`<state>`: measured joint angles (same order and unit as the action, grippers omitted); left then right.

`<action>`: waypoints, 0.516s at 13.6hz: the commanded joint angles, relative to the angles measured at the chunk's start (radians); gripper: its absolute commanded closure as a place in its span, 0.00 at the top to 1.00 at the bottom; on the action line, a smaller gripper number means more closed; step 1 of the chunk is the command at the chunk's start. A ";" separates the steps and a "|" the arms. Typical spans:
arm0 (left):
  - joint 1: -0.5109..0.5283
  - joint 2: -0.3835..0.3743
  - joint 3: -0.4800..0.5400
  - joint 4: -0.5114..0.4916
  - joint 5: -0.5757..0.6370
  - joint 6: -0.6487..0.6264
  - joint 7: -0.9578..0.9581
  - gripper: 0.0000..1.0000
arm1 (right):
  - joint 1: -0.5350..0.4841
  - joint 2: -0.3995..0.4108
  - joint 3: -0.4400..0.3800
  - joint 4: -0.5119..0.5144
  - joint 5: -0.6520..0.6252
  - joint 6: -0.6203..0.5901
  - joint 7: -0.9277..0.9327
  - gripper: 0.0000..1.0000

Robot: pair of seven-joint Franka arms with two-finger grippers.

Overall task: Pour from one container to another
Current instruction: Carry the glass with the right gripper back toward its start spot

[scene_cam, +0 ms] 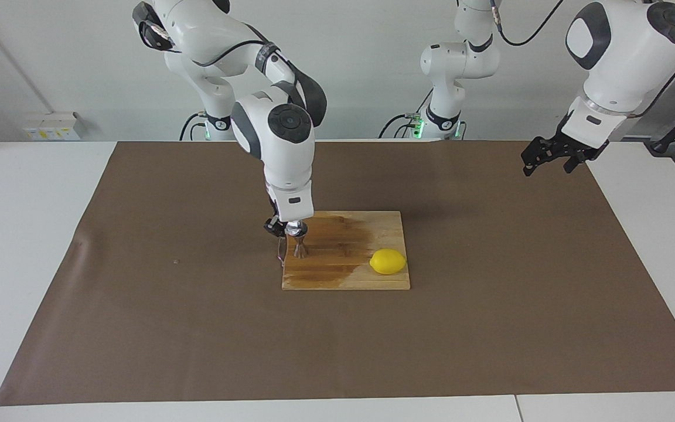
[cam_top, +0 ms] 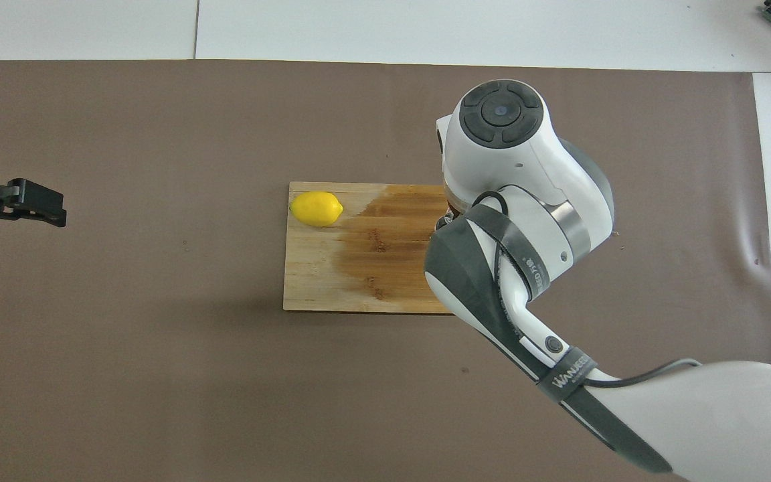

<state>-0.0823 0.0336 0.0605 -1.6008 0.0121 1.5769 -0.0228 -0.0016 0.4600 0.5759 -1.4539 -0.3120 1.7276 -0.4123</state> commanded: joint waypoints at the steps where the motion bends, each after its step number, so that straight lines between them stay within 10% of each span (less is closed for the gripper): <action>1: 0.010 -0.027 -0.007 -0.027 0.009 -0.003 0.004 1.00 | -0.026 -0.033 0.027 0.021 0.054 -0.019 -0.002 0.00; 7: 0.010 -0.027 -0.007 -0.027 0.009 -0.003 0.004 1.00 | -0.047 -0.132 -0.175 0.006 0.295 0.030 -0.338 0.00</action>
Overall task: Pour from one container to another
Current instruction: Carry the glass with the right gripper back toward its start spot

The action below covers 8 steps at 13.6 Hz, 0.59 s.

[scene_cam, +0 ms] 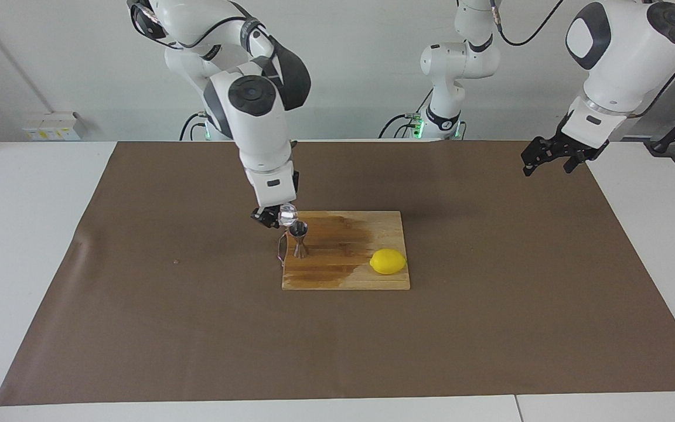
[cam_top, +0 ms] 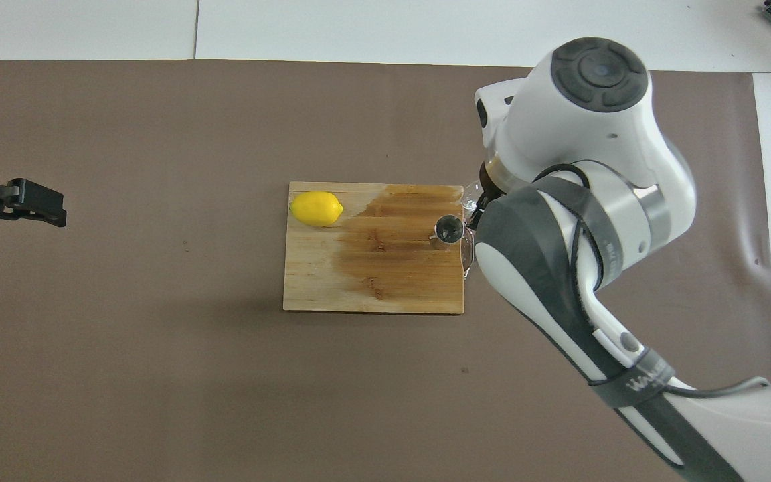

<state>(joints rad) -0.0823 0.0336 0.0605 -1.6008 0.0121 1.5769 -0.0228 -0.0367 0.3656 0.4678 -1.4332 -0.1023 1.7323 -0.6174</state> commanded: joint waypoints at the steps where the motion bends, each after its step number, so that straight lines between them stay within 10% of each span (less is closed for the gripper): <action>1: 0.010 -0.027 -0.007 -0.027 0.009 -0.003 0.004 1.00 | -0.012 -0.043 -0.113 -0.015 0.125 0.033 -0.200 0.00; 8: 0.010 -0.027 -0.007 -0.027 0.009 -0.003 0.004 1.00 | -0.014 -0.146 -0.450 -0.252 0.459 0.254 -0.722 0.00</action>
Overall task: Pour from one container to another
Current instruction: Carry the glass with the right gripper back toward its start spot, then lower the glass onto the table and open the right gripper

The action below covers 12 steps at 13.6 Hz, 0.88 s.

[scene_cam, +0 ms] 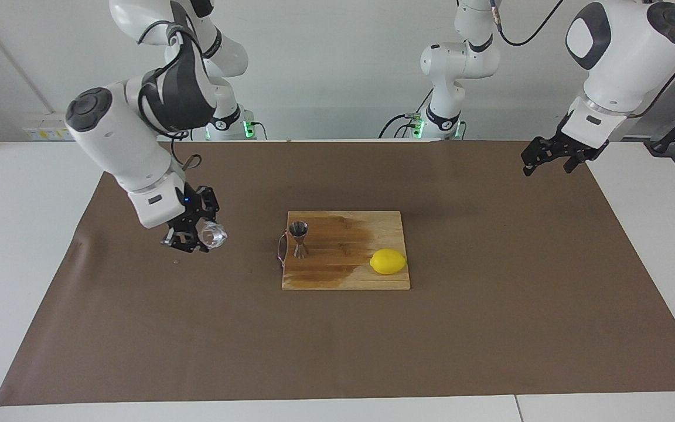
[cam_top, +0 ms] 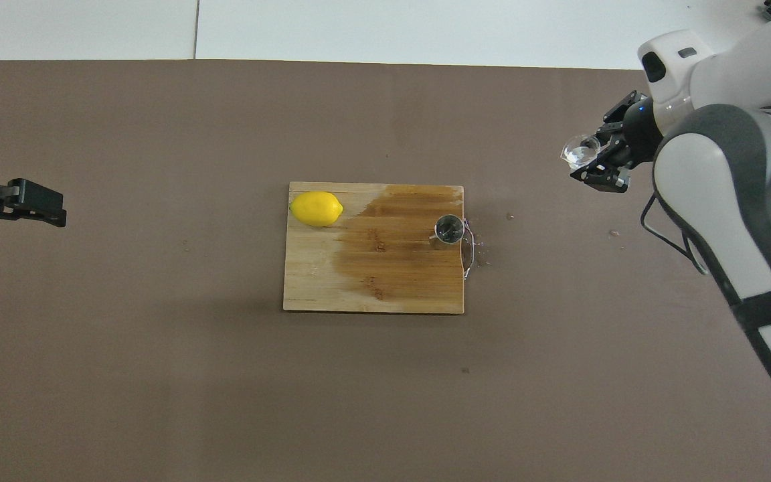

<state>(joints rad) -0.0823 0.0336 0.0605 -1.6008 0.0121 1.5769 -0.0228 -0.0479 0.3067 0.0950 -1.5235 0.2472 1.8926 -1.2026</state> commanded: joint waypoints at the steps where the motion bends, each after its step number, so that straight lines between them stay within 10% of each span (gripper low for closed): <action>1: 0.009 -0.029 -0.007 -0.027 0.009 -0.003 0.004 1.00 | -0.003 -0.103 -0.122 -0.208 0.160 0.132 -0.206 0.00; 12: 0.010 -0.027 -0.007 -0.027 0.009 -0.003 0.004 1.00 | -0.010 -0.077 -0.414 -0.520 0.624 0.237 -0.623 0.00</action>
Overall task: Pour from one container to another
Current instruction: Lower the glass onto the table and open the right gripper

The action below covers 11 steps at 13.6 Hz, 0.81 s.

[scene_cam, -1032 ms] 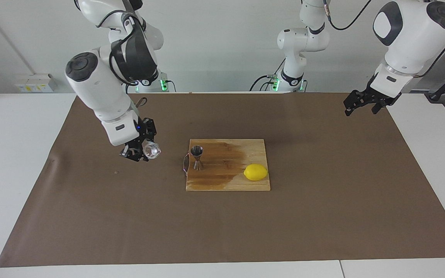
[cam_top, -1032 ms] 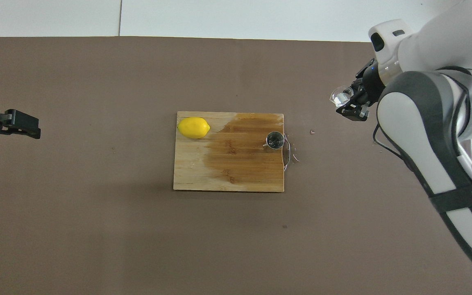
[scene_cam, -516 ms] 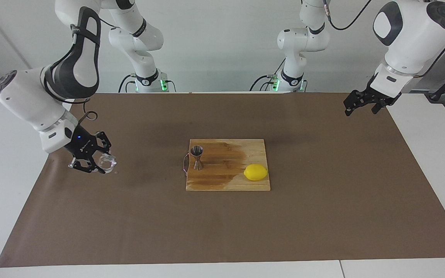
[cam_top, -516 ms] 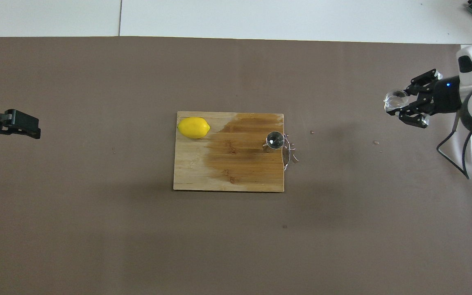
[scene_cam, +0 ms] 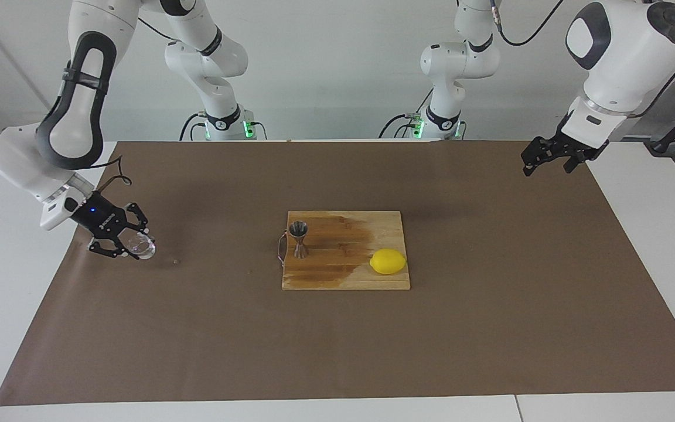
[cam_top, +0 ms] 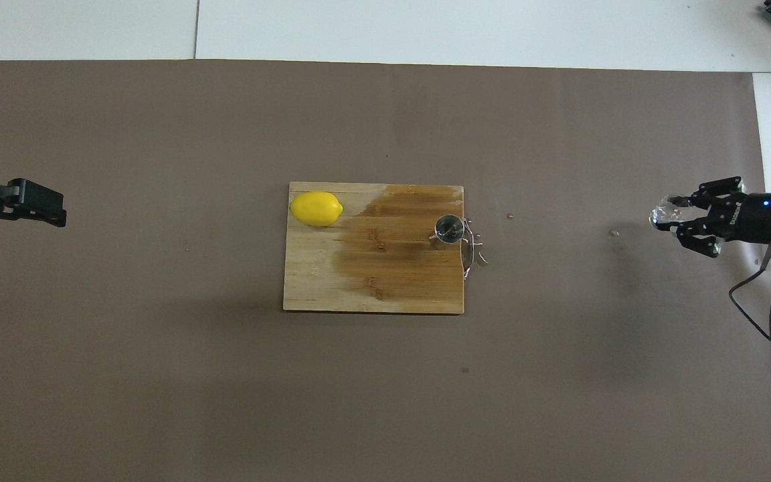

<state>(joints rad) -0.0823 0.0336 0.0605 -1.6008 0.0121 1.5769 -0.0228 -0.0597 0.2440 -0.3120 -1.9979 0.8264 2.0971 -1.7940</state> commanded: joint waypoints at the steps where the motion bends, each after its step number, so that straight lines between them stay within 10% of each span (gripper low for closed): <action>1: 0.010 -0.027 -0.007 -0.027 0.009 -0.003 0.004 1.00 | -0.002 -0.002 -0.016 -0.050 0.066 0.034 -0.056 0.00; 8: 0.010 -0.027 -0.007 -0.027 0.009 -0.003 0.004 1.00 | -0.003 0.061 -0.044 -0.081 0.232 0.083 -0.194 0.00; 11: 0.010 -0.027 -0.007 -0.027 0.009 -0.003 0.004 1.00 | -0.002 0.061 -0.044 -0.087 0.234 0.084 -0.199 0.32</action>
<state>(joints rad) -0.0823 0.0336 0.0605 -1.6008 0.0121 1.5769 -0.0228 -0.0601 0.3136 -0.3582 -2.0695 1.0250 2.1649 -1.9576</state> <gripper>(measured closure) 0.000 0.511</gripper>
